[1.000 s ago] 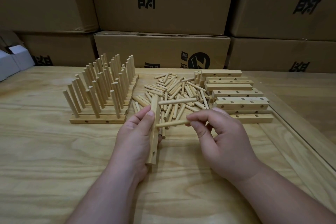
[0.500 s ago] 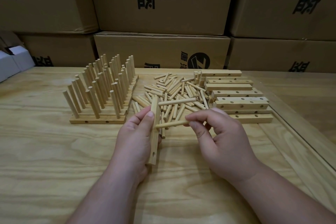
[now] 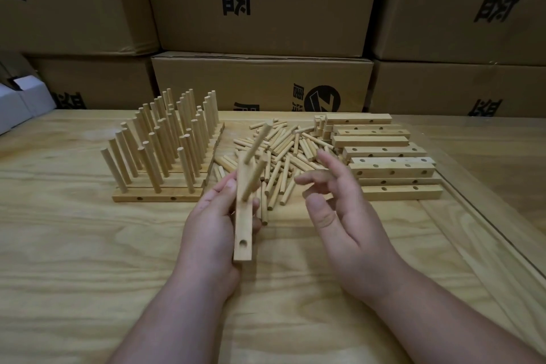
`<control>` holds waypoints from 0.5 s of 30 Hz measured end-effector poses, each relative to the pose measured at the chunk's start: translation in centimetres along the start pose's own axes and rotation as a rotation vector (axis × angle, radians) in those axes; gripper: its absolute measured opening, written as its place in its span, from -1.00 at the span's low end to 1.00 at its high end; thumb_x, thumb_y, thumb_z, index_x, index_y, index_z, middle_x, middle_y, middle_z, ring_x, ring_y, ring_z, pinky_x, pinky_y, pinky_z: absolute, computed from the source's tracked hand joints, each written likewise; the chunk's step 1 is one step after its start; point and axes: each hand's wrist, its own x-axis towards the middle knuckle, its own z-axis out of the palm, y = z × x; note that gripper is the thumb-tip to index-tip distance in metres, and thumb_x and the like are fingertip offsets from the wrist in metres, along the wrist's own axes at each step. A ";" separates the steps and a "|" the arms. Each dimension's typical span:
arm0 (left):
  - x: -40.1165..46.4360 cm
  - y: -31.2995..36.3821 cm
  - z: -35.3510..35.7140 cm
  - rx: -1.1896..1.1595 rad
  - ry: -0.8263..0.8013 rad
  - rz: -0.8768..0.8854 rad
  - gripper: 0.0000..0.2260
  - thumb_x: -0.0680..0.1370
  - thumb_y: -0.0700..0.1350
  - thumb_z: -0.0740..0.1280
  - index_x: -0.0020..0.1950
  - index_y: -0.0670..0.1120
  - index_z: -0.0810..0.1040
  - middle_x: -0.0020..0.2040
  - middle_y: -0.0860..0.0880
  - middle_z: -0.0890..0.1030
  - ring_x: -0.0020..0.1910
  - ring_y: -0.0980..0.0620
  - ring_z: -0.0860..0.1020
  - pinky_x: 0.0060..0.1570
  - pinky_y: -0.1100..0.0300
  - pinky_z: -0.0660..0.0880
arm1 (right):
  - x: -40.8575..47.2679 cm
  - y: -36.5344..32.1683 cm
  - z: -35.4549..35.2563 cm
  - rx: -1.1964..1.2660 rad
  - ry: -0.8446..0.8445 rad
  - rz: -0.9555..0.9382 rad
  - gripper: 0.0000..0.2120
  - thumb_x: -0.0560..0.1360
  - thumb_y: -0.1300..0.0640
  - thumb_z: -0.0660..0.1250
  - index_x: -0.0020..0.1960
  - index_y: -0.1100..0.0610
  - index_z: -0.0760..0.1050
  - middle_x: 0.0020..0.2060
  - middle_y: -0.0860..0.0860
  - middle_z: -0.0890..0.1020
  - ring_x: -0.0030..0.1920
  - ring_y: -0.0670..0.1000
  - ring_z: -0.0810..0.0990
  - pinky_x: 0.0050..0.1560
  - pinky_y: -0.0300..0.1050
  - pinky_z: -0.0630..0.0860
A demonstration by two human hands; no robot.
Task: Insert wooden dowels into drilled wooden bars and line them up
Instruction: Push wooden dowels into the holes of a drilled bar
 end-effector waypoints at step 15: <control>0.8 0.0 -0.5 -0.154 0.108 0.003 -0.76 0.68 -0.09 0.25 0.31 -0.05 0.58 -0.30 -0.04 0.66 -0.47 0.10 0.56 -0.55 0.23 0.46 | 0.4 0.0 1.9 -0.663 -0.520 -0.035 -0.44 0.54 -0.31 0.02 0.50 -0.16 0.23 0.55 -0.27 0.12 0.56 -0.15 0.02 0.50 -0.06 0.00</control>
